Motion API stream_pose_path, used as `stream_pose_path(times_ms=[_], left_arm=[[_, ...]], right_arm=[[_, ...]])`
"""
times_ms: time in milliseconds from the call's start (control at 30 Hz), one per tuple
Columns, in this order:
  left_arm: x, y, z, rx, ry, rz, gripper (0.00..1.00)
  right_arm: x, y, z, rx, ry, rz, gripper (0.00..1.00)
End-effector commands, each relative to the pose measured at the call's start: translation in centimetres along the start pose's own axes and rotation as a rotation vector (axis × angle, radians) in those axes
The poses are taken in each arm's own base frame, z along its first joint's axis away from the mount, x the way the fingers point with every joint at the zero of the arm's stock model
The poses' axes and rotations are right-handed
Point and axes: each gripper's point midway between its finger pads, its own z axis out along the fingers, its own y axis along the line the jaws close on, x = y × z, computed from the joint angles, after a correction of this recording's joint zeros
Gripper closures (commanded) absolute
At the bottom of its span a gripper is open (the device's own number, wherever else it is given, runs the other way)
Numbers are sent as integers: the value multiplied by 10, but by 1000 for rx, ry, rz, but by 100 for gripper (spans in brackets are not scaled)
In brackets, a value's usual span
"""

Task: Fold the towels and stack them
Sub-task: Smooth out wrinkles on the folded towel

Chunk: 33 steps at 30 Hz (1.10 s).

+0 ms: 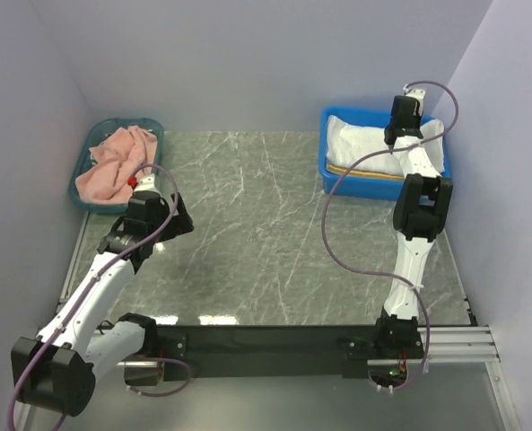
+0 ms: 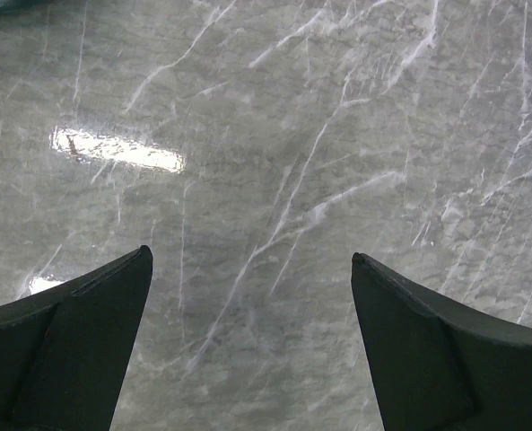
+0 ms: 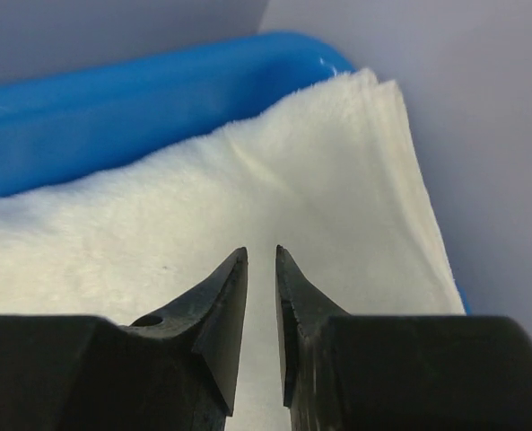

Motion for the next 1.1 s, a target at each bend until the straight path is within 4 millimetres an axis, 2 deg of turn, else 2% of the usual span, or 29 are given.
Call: stream_pose_path(times_ms=[0, 433, 533, 667, 833, 933, 1067], left_arm=[[-6, -4, 4, 18, -24, 5, 2], [-1, -4, 9, 15, 2, 5, 2], [0, -3, 10, 12, 4, 6, 2], [0, -4, 11, 13, 10, 8, 2], [2, -3, 12, 9, 20, 9, 2], [1, -4, 12, 15, 16, 7, 2], [0, -6, 10, 24, 12, 5, 2]], right_arm=[[-41, -32, -6, 131, -82, -8, 74], [-28, -53, 10, 199, -58, 3, 75], [-19, -55, 21, 194, -34, 9, 75], [5, -55, 36, 178, 17, 10, 75], [24, -57, 47, 154, 68, 47, 75], [23, -59, 43, 154, 67, 52, 75], [5, -62, 28, 129, 44, 86, 75]])
